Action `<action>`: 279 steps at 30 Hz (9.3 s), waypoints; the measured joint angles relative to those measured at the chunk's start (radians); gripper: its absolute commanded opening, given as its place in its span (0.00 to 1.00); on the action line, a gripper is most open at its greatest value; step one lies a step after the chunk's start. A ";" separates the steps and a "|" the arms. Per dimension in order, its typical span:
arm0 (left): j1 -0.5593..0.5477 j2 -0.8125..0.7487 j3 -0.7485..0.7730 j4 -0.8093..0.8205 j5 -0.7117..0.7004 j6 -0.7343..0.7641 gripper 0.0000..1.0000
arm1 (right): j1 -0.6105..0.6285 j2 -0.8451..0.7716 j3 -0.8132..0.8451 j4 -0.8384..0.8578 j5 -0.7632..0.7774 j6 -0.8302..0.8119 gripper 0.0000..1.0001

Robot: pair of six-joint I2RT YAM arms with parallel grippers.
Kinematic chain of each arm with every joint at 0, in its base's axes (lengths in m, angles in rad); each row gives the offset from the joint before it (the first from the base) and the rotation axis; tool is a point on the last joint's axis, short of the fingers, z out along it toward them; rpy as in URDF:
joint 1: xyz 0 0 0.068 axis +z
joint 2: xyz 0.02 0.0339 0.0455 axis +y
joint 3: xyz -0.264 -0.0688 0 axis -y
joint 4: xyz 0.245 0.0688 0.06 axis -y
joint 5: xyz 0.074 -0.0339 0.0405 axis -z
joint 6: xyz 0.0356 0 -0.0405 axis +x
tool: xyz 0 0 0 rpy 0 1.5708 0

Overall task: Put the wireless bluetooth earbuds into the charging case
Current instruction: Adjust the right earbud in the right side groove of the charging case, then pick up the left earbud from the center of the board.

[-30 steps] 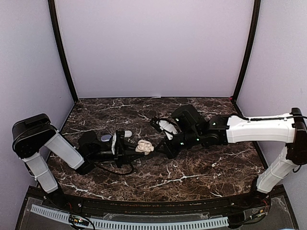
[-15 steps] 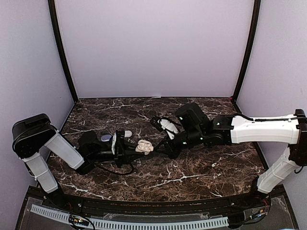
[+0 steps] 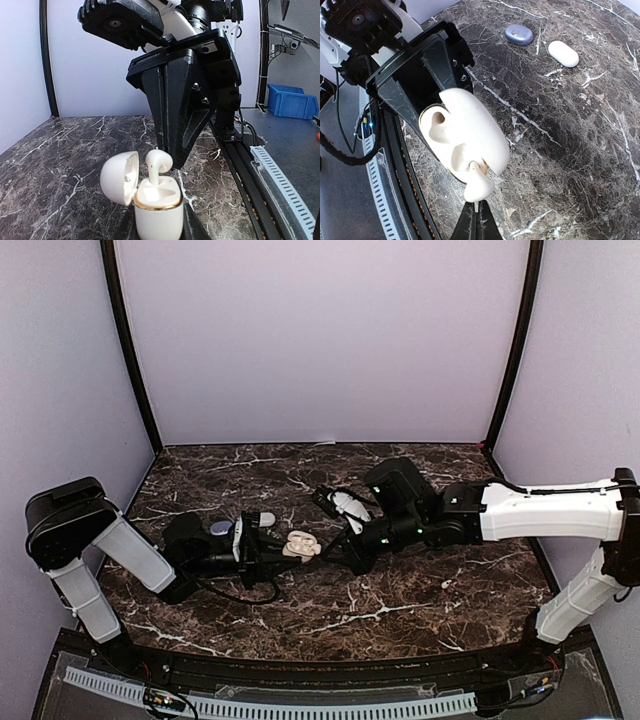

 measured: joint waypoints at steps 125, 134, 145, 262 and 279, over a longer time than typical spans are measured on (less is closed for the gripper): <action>0.021 -0.211 0.244 -0.879 0.307 -0.083 0.06 | -0.021 -0.031 -0.023 -0.013 -0.171 -1.368 0.13; 0.009 -0.262 0.217 -0.868 0.241 -0.026 0.06 | -0.024 -0.021 0.010 -0.048 -0.177 -1.247 0.13; -0.015 -0.299 0.174 -0.822 0.147 0.060 0.06 | -0.020 -0.021 0.010 -0.040 -0.156 -1.052 0.11; -0.038 -0.120 -0.042 -0.023 -0.196 0.094 0.04 | -0.407 0.069 -0.148 -0.650 0.341 0.288 0.31; -0.035 -0.121 -0.042 -0.023 -0.189 0.095 0.04 | -0.406 0.090 -0.185 -0.626 0.340 0.293 0.27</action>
